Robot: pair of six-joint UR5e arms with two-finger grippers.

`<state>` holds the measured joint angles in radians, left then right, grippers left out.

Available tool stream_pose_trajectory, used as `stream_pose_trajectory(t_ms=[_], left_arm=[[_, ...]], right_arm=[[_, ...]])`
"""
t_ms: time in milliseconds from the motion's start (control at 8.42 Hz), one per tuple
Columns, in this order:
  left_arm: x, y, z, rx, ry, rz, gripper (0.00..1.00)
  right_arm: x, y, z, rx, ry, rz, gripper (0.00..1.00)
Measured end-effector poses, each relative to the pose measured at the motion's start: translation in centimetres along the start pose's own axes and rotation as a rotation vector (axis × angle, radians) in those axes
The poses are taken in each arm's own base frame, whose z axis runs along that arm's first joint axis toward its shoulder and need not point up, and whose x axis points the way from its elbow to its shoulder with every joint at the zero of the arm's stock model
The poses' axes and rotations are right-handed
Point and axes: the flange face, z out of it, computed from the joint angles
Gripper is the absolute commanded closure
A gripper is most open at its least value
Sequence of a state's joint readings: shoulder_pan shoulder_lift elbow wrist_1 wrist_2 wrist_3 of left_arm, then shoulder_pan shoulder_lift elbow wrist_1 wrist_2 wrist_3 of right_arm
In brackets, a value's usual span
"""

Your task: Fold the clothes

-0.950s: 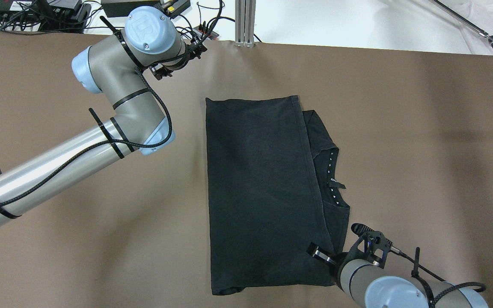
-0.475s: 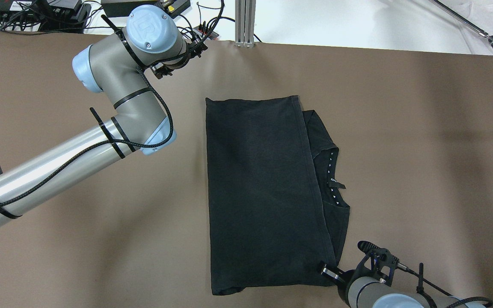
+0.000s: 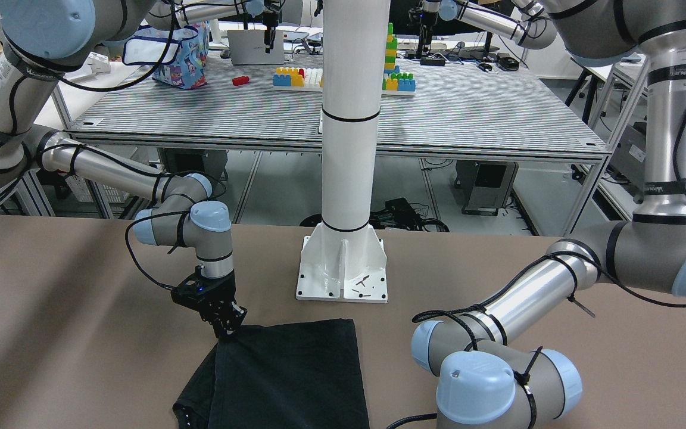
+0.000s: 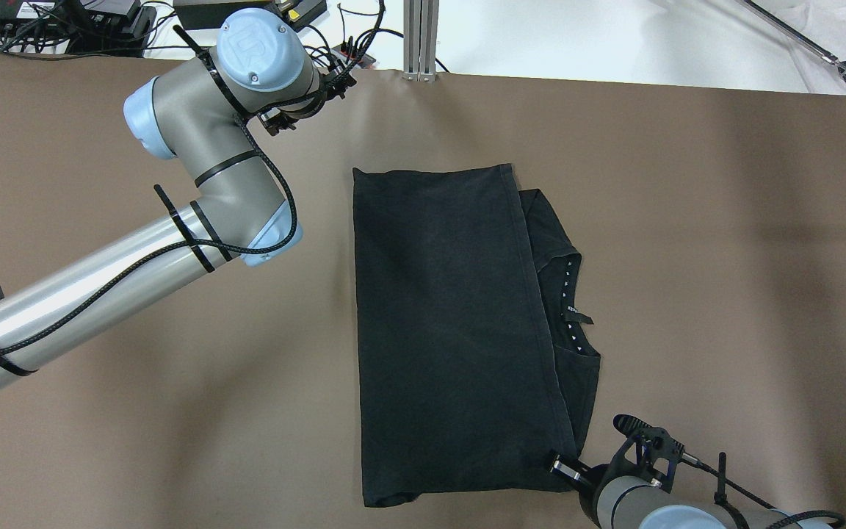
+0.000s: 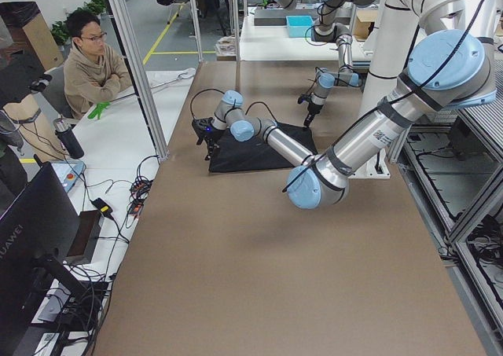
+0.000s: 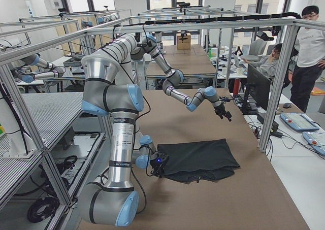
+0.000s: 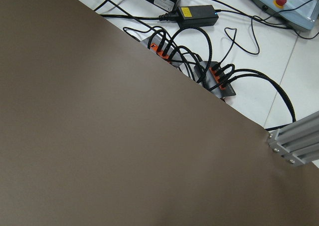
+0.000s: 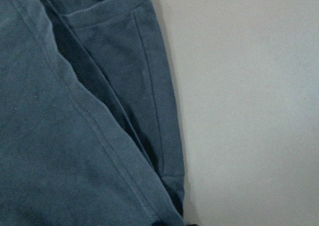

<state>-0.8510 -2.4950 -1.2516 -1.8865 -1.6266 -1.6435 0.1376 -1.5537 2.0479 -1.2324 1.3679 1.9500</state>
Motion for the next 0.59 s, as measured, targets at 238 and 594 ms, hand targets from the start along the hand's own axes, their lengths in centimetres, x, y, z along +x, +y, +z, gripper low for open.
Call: stream_pose_trajectory(t_ms=[238,594], left_arm=[[-0.08,0.03,0.05,0.003,-0.002,-0.009,0.01],[-0.23,0.02,0.17,0.003,-0.004,-0.012,0.01]], right_arm=[[0.0,-0.15,0.06,0.002,0.002,-0.004,0.74],[-0.64,-0.17,-0.12,0.003,-0.01,0.002,1.0]])
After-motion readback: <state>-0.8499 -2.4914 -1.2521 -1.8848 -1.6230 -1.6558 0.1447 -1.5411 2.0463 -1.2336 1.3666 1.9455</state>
